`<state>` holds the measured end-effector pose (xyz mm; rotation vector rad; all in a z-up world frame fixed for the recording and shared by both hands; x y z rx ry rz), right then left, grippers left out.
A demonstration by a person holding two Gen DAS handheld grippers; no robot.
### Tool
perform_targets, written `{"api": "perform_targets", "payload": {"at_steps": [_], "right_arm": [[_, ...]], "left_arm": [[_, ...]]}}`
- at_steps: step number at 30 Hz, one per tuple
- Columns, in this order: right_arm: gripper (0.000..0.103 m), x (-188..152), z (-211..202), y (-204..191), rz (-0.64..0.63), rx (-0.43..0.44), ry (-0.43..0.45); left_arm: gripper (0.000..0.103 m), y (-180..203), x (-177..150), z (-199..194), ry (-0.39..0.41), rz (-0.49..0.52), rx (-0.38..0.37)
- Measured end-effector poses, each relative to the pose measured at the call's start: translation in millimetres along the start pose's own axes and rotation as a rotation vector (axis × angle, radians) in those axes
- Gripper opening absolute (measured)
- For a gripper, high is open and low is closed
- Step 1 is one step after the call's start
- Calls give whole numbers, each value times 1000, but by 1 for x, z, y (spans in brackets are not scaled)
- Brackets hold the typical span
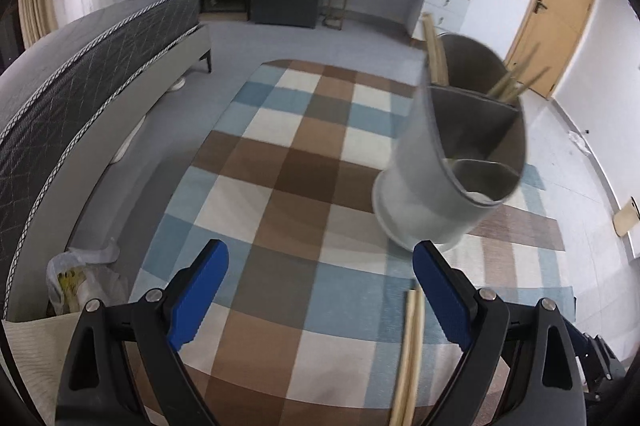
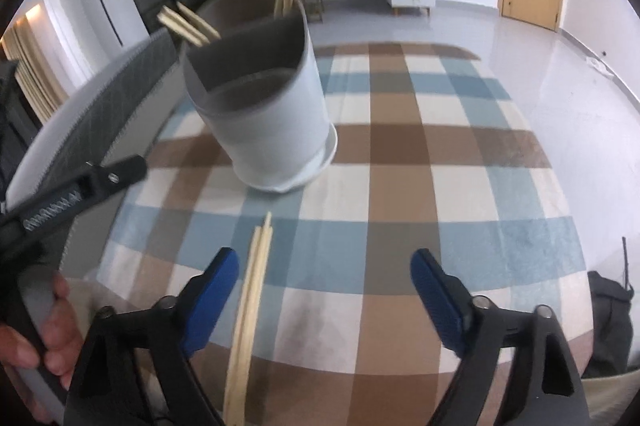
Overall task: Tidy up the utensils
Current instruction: 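Withdraw both open tools from the caddy and lower them toward the remaining chopsticks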
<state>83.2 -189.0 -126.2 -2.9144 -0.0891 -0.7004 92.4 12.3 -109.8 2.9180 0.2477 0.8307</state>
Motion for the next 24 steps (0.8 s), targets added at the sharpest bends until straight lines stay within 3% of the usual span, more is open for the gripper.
{"api": "perform_targets", "payload": {"at_steps": [2, 9, 16, 20, 24], "right_arm": [[80, 1, 8, 0, 14, 33, -28], [65, 4, 38, -11, -12, 108, -125], [51, 6, 63, -33, -92, 90, -189], [31, 16, 78, -40, -103, 88, -215], [26, 27, 91, -41, -86, 97, -237]], "left_arm": [[91, -4, 1, 8, -19, 4, 37], [91, -29, 0, 26, -121, -121, 38], [91, -44, 2, 29, -151, -194, 48], [91, -51, 5, 28, -146, -226, 53], [91, -60, 5, 32, -171, -270, 56]]}}
Point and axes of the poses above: each gripper's, at about its wrist camera, not at the fingertips, and z roughly the way its jaws point, y to its right, x to its top, the point moved 5 cm from there along z, roughly the way its jaws point, and after that the axes turned 7 degrees about -y, right-handed, at the moved point
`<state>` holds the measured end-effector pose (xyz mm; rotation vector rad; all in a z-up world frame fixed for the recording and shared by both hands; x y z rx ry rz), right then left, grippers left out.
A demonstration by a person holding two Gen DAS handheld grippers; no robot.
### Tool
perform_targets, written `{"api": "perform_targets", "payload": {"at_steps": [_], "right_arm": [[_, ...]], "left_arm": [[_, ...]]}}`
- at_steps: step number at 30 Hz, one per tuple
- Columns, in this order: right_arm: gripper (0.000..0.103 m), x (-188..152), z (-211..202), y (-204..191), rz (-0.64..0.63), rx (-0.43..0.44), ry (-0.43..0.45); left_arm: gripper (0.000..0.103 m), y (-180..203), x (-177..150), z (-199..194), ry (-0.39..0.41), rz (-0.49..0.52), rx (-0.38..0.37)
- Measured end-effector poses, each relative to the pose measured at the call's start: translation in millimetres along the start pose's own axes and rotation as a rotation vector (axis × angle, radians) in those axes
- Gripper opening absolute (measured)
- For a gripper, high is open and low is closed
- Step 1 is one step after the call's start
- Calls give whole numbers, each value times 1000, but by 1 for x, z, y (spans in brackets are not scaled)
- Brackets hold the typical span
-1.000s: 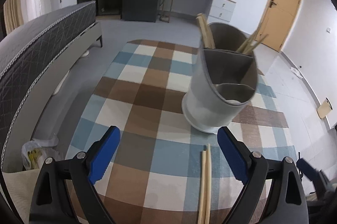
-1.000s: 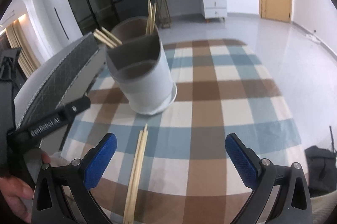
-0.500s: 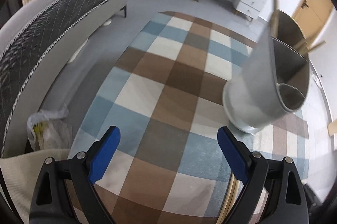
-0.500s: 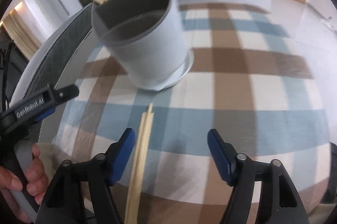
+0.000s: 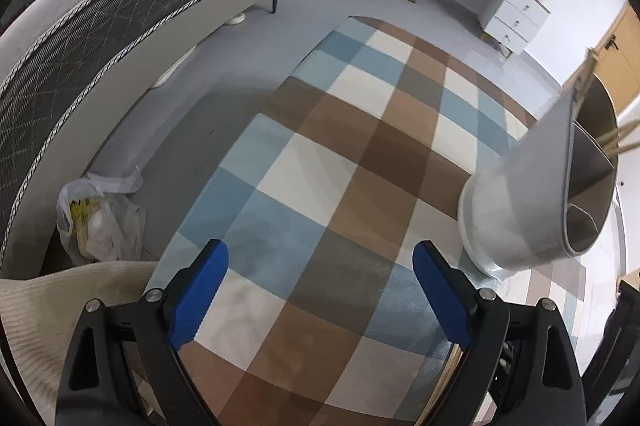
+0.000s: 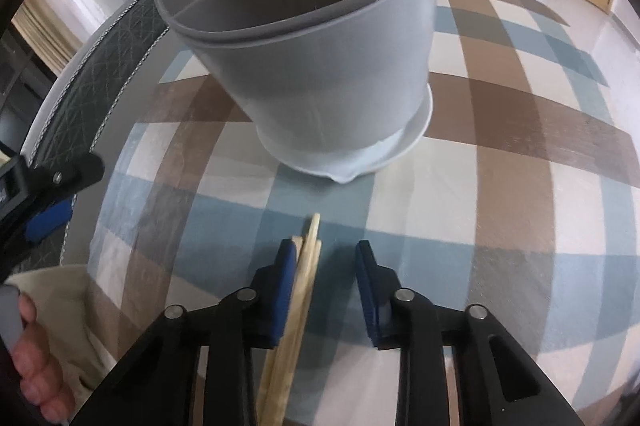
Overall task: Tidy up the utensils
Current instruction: 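Withdraw both open tools from the caddy and lower them toward the remaining chopsticks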
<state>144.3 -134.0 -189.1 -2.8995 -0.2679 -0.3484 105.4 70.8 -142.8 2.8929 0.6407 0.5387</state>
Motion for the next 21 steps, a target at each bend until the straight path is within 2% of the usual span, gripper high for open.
{"api": "perform_targets", "payload": {"at_steps": [6, 9, 14, 19, 21], "right_arm": [[21, 3, 2, -9, -41, -49, -4], [6, 2, 2, -14, -59, -33, 2], [4, -2, -1, -17, -62, -16, 9], [4, -4, -19, 3, 5, 22, 53], [4, -5, -28, 13, 41, 52, 80]], "left_arm": [[91, -4, 1, 4, -29, -30, -11], [91, -3, 1, 2, -25, -19, -14], [91, 0, 0, 2, -19, 0, -14], [91, 9, -4, 3, -16, 51, -12], [91, 17, -9, 7, -38, 95, -28]]}}
Point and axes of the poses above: each gripper's, at about its wrist camera, not at the fingertips, and z roughly the way its jaws point, y to its right, x to its top, the point moved 5 cm from there along z, roughly the way its jaws point, and after that the axes turned 7 degrees about -y, right-handed, at the moved point
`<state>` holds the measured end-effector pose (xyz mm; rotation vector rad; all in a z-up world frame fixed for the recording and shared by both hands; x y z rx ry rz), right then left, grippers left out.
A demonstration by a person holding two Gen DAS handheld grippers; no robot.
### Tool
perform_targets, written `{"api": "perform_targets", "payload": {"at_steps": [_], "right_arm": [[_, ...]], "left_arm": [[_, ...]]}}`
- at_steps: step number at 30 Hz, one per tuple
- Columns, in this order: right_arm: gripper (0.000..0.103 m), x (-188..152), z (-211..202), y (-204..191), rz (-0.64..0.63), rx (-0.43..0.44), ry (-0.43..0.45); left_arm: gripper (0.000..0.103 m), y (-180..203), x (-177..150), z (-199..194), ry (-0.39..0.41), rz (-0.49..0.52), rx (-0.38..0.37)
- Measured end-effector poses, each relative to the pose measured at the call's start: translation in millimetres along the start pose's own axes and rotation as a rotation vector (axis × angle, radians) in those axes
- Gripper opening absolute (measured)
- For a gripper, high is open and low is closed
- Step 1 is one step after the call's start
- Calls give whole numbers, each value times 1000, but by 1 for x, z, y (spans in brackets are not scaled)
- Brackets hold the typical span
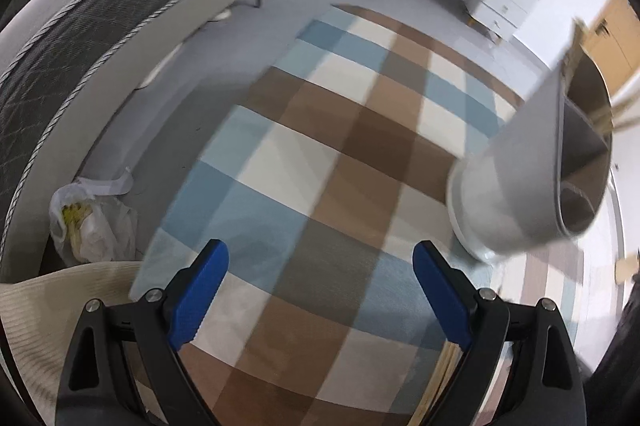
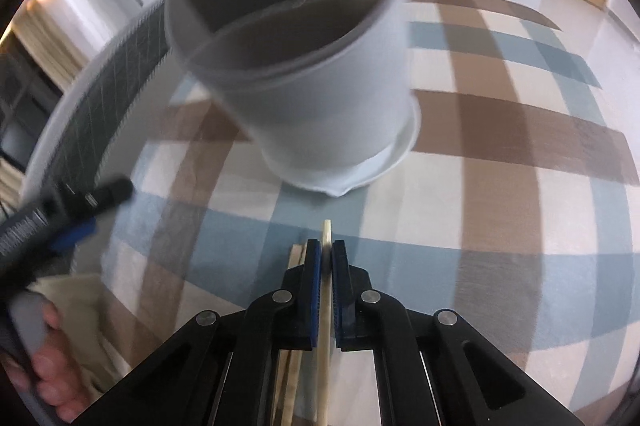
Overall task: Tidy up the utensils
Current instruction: 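Withdraw both open tools from the caddy and lower them toward the remaining chopsticks, then close the right tool on one chopstick and lift it while the left tool descends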
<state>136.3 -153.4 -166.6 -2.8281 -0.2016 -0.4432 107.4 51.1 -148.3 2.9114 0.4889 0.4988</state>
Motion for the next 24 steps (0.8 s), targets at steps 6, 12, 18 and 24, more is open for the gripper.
{"api": "perform_targets", "payload": {"at_steps": [6, 12, 18, 24], "right_arm": [[4, -5, -33, 34, 124, 81, 88], [4, -14, -54, 61, 223, 139, 146], [4, -17, -69, 77, 307, 198, 203], [4, -19, -77, 92, 364, 210, 239]], "left_arm": [[91, 37, -25, 11, -86, 191, -76], [91, 60, -51, 15, -114, 333, -84], [91, 63, -71, 30, -166, 380, -32], [91, 63, -78, 37, -170, 410, 36]]}}
Point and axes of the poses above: each gripper's, at about its wrist camera, not at the fingertips, and z roughly the way its jaws point, y to its right, x to its top, the point moved 5 cm from there along z, roughly the way its jaws point, and after that the axes turned 7 degrees about -y, right-handed, at the moved point
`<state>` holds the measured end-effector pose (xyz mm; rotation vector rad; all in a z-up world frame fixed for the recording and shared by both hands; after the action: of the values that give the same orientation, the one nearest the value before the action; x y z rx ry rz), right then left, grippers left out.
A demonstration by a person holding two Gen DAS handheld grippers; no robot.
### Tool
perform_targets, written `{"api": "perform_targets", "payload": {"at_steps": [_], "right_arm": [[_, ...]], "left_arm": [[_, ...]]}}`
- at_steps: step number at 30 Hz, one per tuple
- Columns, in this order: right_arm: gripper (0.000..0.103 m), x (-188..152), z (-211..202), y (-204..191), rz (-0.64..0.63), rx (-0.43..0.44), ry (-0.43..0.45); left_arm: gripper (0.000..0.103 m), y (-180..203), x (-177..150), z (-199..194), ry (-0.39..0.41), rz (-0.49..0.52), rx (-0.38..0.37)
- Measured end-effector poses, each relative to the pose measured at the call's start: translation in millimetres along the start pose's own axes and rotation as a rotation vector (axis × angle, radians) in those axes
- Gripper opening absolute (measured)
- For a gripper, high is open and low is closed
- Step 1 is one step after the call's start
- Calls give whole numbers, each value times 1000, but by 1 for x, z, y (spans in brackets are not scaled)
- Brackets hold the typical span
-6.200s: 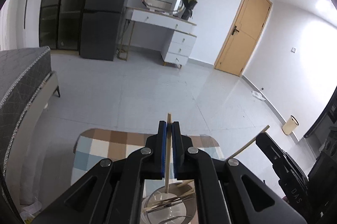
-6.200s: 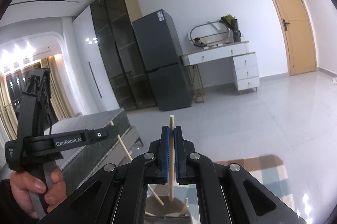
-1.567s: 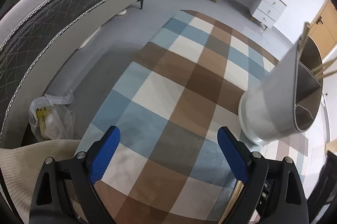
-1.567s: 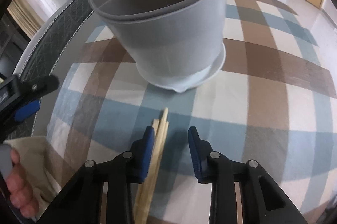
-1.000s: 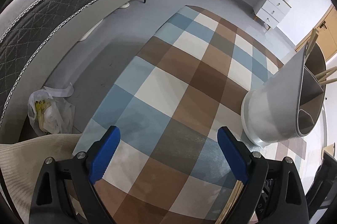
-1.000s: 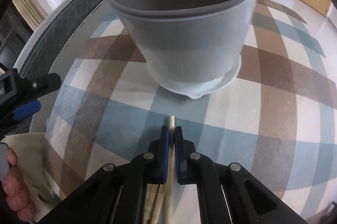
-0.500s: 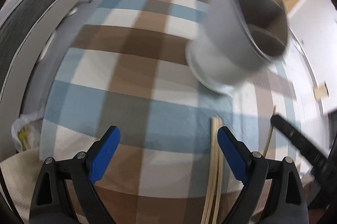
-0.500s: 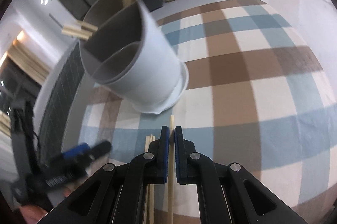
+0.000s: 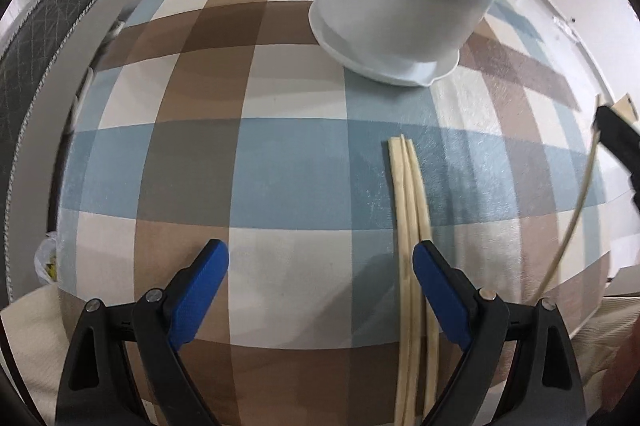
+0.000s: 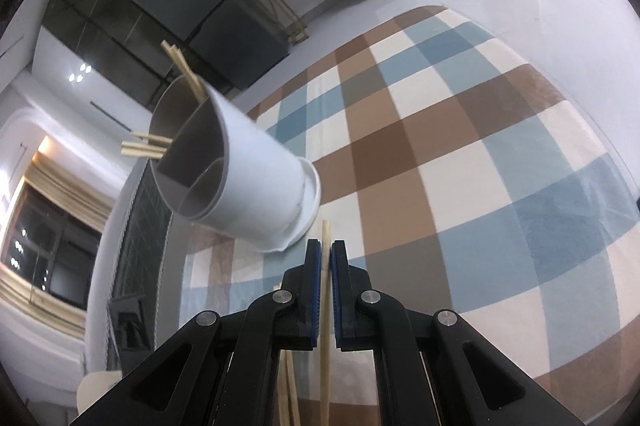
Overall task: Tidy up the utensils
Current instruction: 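Close the right tool on one chopstick and lift it while the left tool descends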
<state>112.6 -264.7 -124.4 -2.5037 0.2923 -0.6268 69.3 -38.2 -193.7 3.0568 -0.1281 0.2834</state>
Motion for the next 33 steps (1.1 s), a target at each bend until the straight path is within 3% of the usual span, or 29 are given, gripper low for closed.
{"api": "perform_targets", "payload": {"at_steps": [8, 23, 25, 28, 30, 32, 33], "right_arm": [[4, 5, -5, 0, 0, -11, 29], [4, 9, -5, -11, -40, -31, 61], [4, 10, -5, -15, -54, -30, 65], [4, 11, -3, -22, -84, -43, 71], [4, 12, -1, -25, -97, -51, 74], [4, 13, -1, -26, -107, -51, 79], [4, 14, -1, -27, -113, -56, 82]], "left_arm": [[91, -7, 2, 0, 7, -30, 9], [89, 8, 19, 5, 1, 6, 45], [81, 11, 24, 4, 9, 14, 39], [52, 27, 31, 0, 27, 75, 30], [21, 39, 35, -3, 32, 115, 16], [3, 43, 37, -2, 32, 113, -2], [2, 42, 39, -2, 29, 103, -17]]}}
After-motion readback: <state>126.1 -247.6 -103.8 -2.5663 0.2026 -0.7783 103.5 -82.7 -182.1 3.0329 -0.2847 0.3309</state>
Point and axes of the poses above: each gripper's, at about its wrist camera, not at the fingertips, and z roughly the way its jaws point, y to its right, x to its top, the point moved 5 cm from there along z, roughly the way its jaws point, and after that the axes turned 7 degrees about -y, right-handed, at the moved point
